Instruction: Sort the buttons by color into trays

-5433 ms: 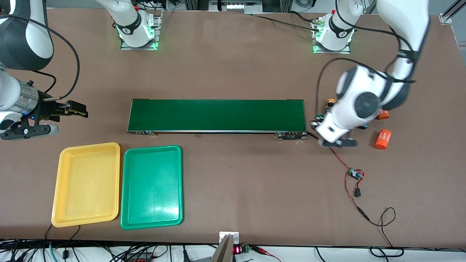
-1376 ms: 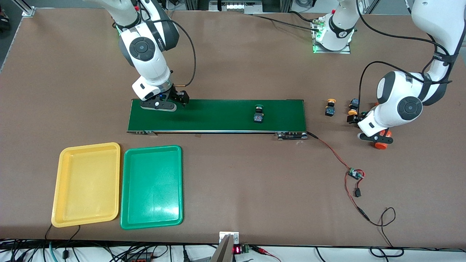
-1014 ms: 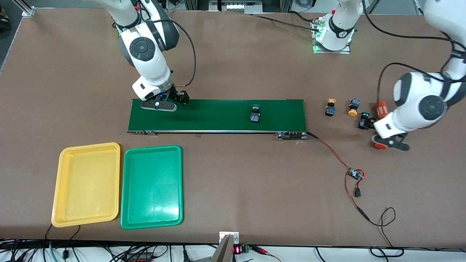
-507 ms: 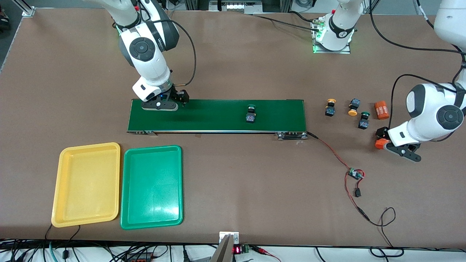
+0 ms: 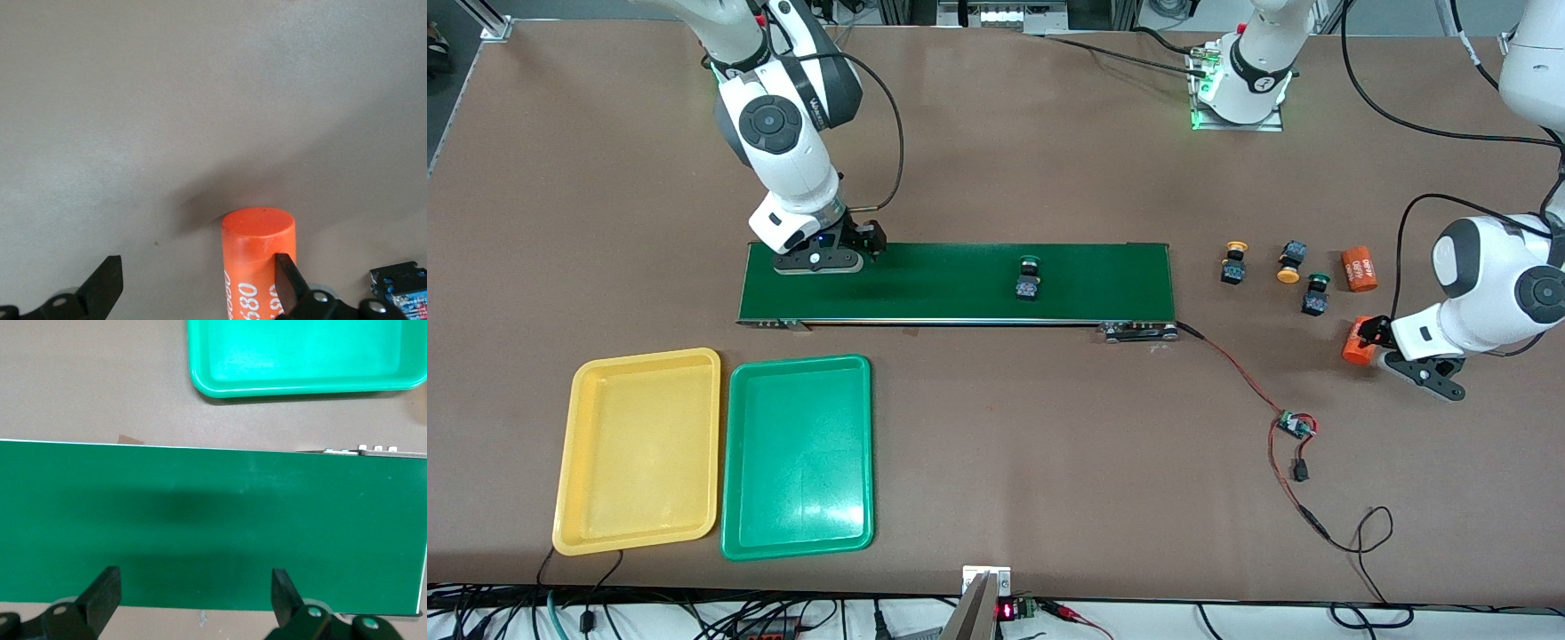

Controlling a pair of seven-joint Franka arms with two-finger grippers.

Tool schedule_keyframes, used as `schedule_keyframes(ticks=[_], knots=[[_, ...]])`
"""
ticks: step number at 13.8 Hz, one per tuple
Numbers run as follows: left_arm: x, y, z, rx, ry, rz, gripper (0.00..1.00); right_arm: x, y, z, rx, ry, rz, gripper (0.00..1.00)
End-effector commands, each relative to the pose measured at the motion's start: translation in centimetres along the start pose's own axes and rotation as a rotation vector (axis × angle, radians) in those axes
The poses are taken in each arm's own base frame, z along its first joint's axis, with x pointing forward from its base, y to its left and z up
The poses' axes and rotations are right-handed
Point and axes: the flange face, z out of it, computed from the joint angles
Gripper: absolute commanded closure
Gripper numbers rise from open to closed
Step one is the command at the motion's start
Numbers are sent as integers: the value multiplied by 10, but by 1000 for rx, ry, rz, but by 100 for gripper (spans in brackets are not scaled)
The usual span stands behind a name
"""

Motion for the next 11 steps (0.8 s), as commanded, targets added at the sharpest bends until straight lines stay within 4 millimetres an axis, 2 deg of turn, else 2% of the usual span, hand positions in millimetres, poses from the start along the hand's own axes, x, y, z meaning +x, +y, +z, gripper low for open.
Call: schedule_keyframes(ticks=[1, 7, 10, 11], knots=[[-2, 12, 14, -25, -21, 34, 0, 6, -3, -2, 15, 23, -11, 0], [-3, 18, 17, -49, -58, 33, 0, 9, -14, 0, 41, 10, 16, 0], [-7, 15, 17, -69, -47, -1, 0, 9, -34, -7, 48, 19, 20, 0], [-9, 14, 19, -101, -31, -45, 0, 10, -41, -4, 47, 17, 36, 0]])
